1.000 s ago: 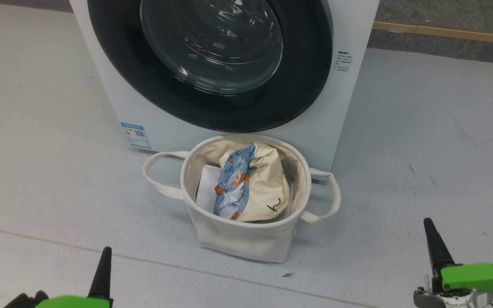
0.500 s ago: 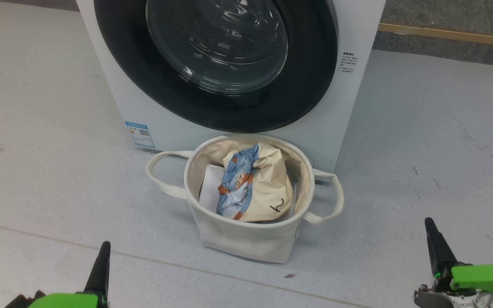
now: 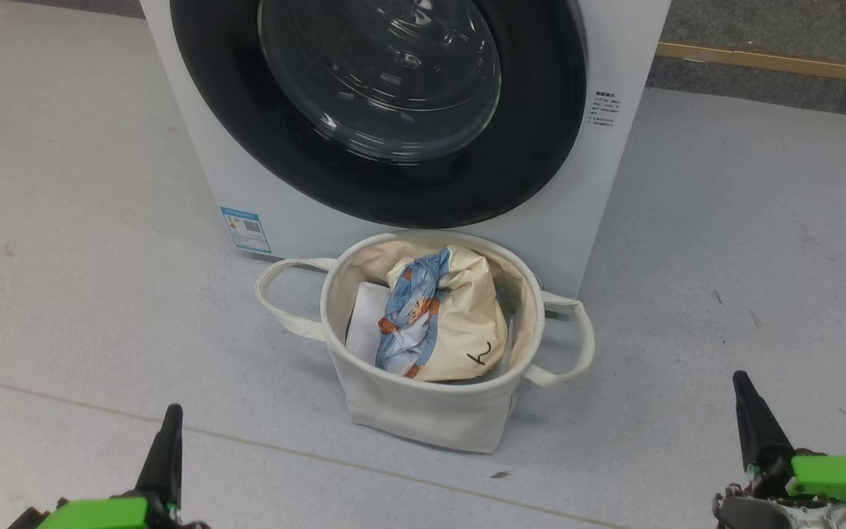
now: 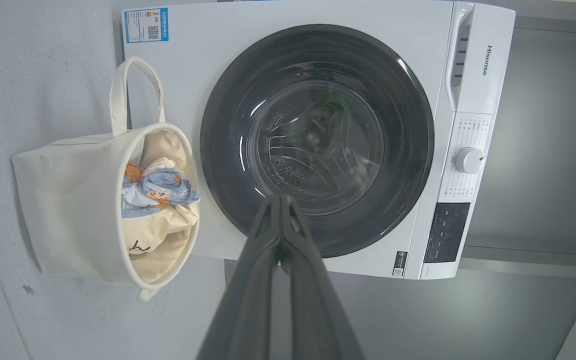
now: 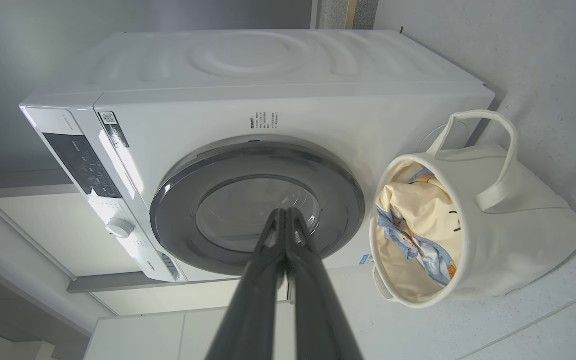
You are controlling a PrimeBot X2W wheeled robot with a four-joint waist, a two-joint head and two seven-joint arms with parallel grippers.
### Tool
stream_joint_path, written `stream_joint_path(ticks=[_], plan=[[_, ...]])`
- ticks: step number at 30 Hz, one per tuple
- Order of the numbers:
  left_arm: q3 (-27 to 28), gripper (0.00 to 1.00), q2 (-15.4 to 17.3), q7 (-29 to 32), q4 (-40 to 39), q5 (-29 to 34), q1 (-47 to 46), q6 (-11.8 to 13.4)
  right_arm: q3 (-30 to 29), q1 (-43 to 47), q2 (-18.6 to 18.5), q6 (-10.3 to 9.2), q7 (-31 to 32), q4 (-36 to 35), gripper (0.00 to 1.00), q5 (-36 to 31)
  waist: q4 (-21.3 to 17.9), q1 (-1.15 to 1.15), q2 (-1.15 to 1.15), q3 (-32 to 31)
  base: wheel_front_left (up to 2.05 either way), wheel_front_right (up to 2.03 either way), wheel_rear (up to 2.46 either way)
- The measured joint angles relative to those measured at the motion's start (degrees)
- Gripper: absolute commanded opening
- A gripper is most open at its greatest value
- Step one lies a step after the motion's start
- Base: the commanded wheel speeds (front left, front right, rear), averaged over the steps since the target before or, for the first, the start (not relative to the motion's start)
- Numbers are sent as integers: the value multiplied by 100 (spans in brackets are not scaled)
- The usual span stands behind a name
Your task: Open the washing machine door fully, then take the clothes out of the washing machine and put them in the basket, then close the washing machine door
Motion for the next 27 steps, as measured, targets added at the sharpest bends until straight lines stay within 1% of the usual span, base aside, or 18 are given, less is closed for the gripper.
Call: stream_joint_path(ticks=[2,27], plan=[[0,0,-1,0,0,0,-7,-40,-1,0,0,0,0,-1,0,0,0,0,0,0,0,0,0],[1,0,-3,0,0,0,-7,-40,-1,0,0,0,0,-3,0,0,-1,0,0,0,0,0,0]])
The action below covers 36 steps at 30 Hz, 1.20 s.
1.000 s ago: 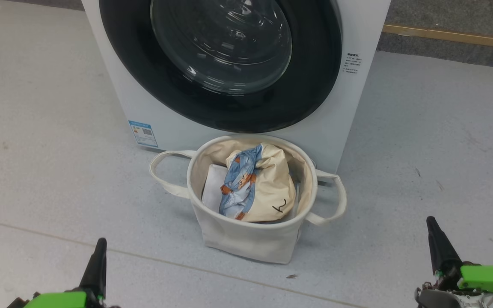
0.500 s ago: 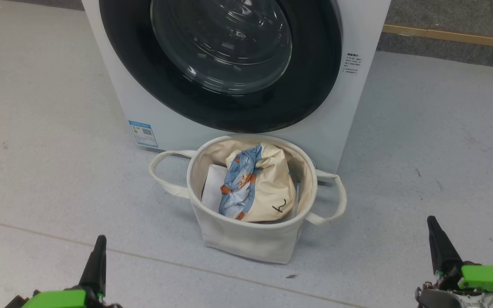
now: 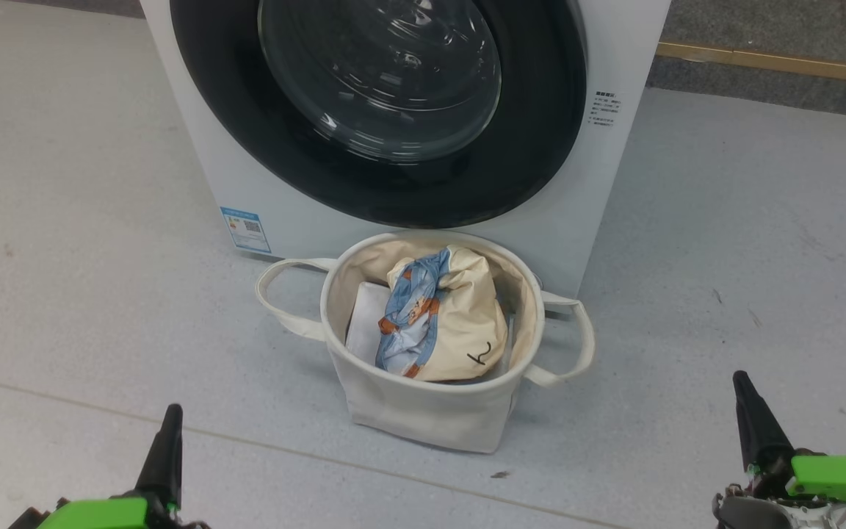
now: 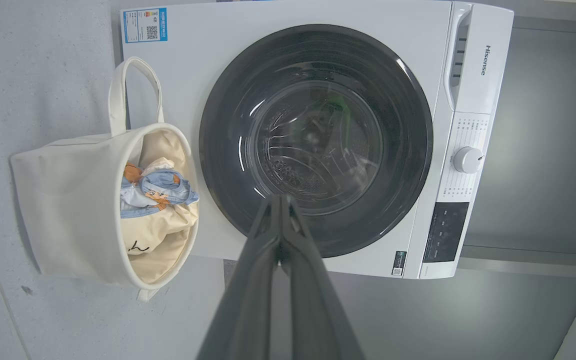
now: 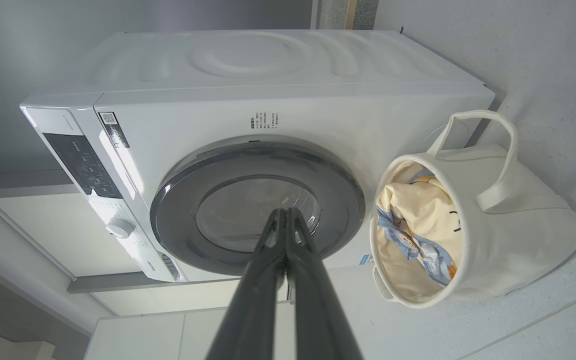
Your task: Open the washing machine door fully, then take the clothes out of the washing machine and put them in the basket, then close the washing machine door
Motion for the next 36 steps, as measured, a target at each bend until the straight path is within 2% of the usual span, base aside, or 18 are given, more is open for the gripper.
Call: stream_joint_path(ticks=[36], plan=[[0,0,-1,0,0,0,0,0,-1,0,0,0,0,0,0,0,0,0,0,0,0,0,0]])
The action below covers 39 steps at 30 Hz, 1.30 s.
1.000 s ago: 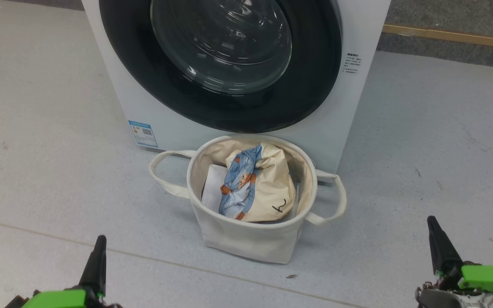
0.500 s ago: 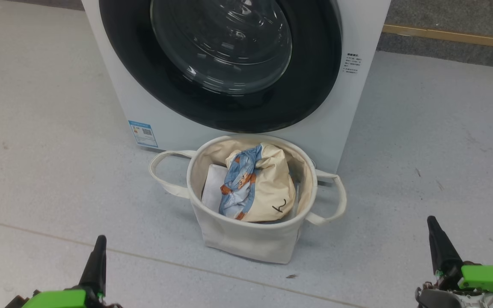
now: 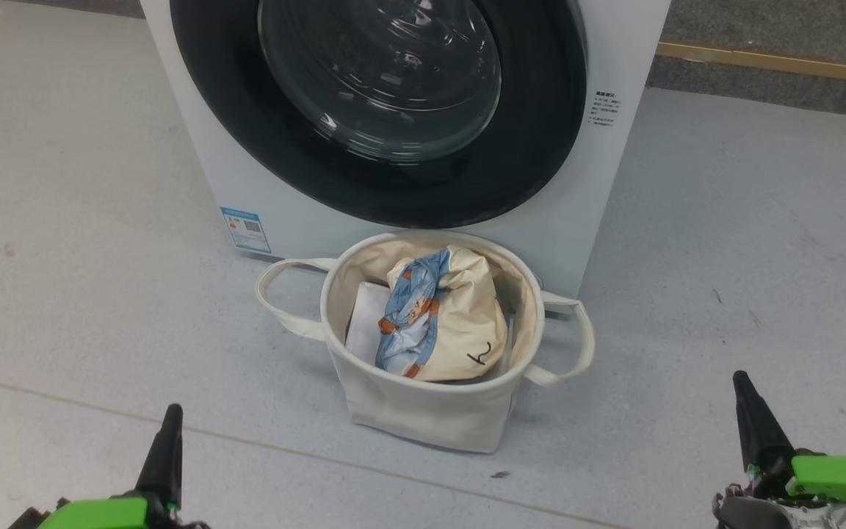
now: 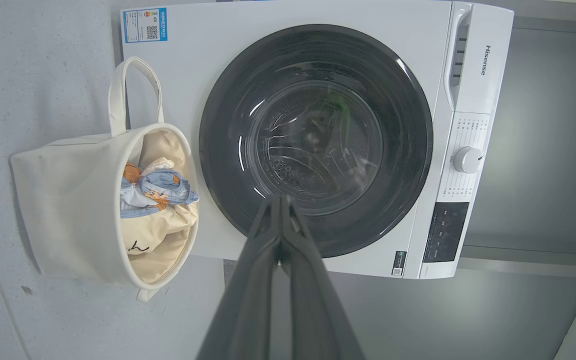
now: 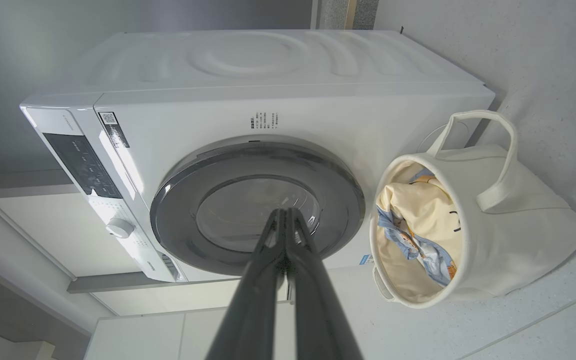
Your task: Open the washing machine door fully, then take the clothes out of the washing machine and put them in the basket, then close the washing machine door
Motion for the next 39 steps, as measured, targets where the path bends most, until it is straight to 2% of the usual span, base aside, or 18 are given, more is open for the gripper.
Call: stream_joint_path(ticks=[39], plan=[[0,0,-1,0,0,0,0,0,0,0,0,0,0,0,0,0,0,0,0,0,0,0,0]])
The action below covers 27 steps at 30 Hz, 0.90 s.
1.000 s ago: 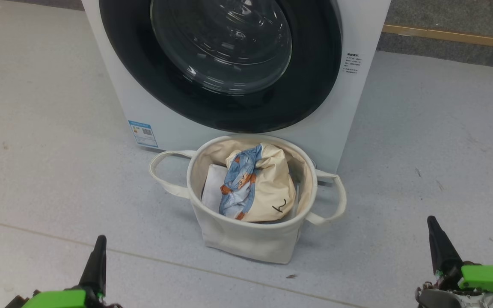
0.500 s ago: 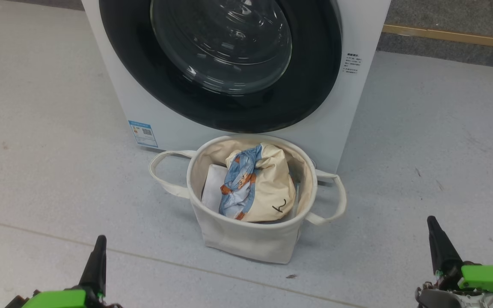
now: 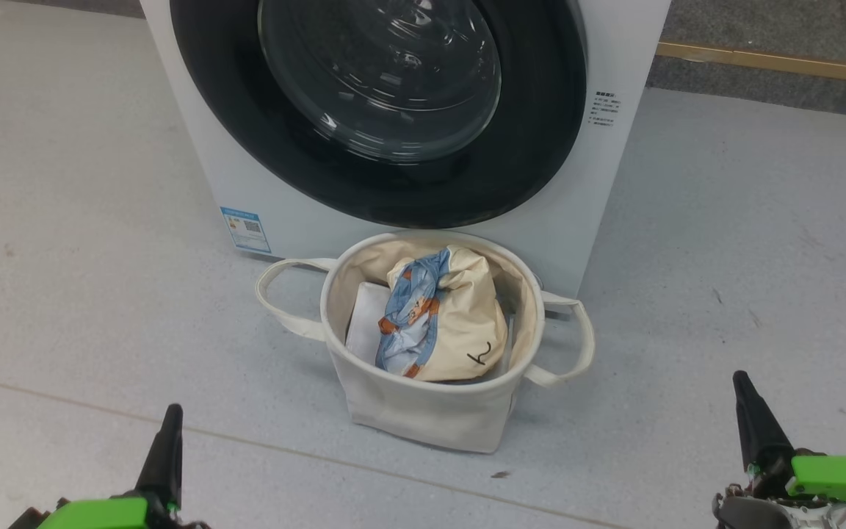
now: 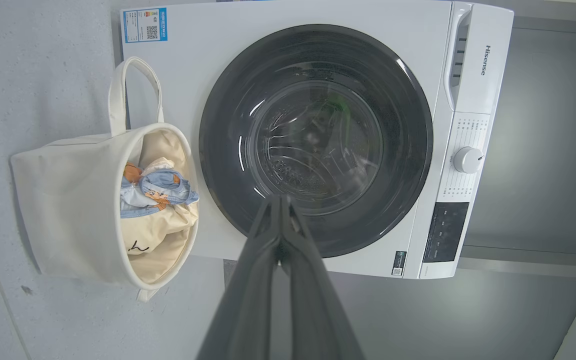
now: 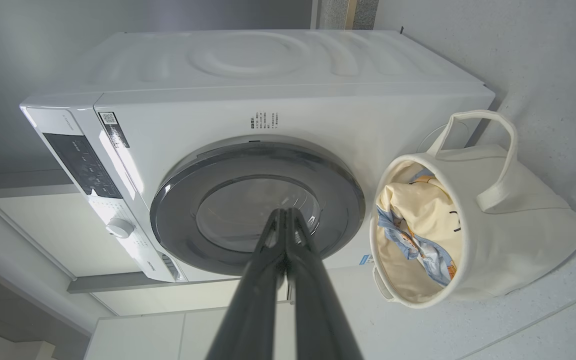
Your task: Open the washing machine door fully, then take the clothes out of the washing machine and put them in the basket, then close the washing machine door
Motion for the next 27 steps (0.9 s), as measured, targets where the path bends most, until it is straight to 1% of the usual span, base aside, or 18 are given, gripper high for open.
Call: stream_joint_path(ticks=[27], plan=[[0,0,0,0,0,0,0,0,0,0,1,0,0,0,0,0,0,0,0,0,0,0,0]])
